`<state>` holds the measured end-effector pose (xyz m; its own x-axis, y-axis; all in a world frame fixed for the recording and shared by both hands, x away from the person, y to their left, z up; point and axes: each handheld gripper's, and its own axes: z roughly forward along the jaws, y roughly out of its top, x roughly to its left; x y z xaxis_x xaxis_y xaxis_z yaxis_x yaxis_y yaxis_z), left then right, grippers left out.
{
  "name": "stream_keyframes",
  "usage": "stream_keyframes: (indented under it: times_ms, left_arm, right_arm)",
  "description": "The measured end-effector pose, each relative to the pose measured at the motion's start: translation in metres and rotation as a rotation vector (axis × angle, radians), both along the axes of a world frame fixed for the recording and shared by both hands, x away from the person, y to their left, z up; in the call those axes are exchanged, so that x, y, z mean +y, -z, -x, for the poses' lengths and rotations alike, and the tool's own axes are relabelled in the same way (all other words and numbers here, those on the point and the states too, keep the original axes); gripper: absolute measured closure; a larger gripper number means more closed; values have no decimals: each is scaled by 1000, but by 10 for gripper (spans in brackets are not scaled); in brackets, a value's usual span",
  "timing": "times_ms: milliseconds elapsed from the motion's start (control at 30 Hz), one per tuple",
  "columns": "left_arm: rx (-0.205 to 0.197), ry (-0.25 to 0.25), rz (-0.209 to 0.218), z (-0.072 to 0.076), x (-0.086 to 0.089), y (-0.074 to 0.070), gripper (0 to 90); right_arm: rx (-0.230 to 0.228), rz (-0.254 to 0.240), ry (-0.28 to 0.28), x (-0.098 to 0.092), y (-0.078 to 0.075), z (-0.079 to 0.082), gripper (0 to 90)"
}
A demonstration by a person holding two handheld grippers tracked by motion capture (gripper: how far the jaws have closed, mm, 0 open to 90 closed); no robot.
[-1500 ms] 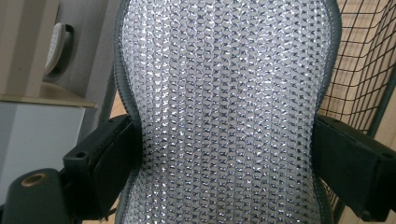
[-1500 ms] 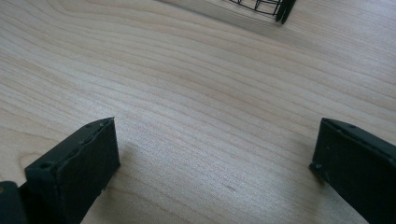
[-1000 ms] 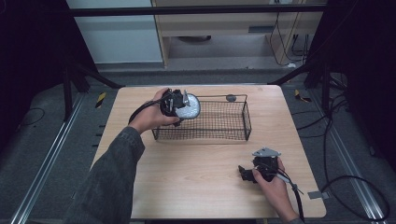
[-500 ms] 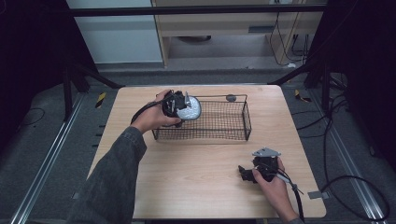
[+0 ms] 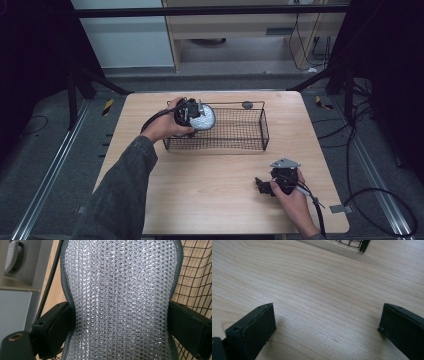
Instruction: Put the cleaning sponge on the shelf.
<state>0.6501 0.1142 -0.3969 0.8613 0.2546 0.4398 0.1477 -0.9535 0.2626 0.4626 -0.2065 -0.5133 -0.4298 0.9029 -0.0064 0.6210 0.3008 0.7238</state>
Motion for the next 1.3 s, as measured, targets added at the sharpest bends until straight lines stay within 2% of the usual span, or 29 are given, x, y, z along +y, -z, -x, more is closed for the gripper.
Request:
stream_keyframes:
  times_ms: [67,200,433,700,900,1233,1300]
  left_arm:
    - [6,-9,1,0,0,1,64]
    - [27,-28,41,-1,2,2,46]
    - [47,-41,61,0,4,2,36]
    - [47,-41,84,3,7,-4,51]
    - [44,-47,141,10,9,-12,53]
    - [36,-55,181,21,8,-22,44]
    - [40,-64,200,25,7,-24,44]
  right_arm:
    - [1,0,0,0,0,0,7]
    - [1,0,1,0,0,0,7]
    - [1,-1,1,0,0,0,7]
    - [-1,0,0,0,0,0,7]
    - [0,0,0,0,0,0,7]
    - [1,2,0,0,0,0,7]
    - [0,2,0,0,0,0,7]
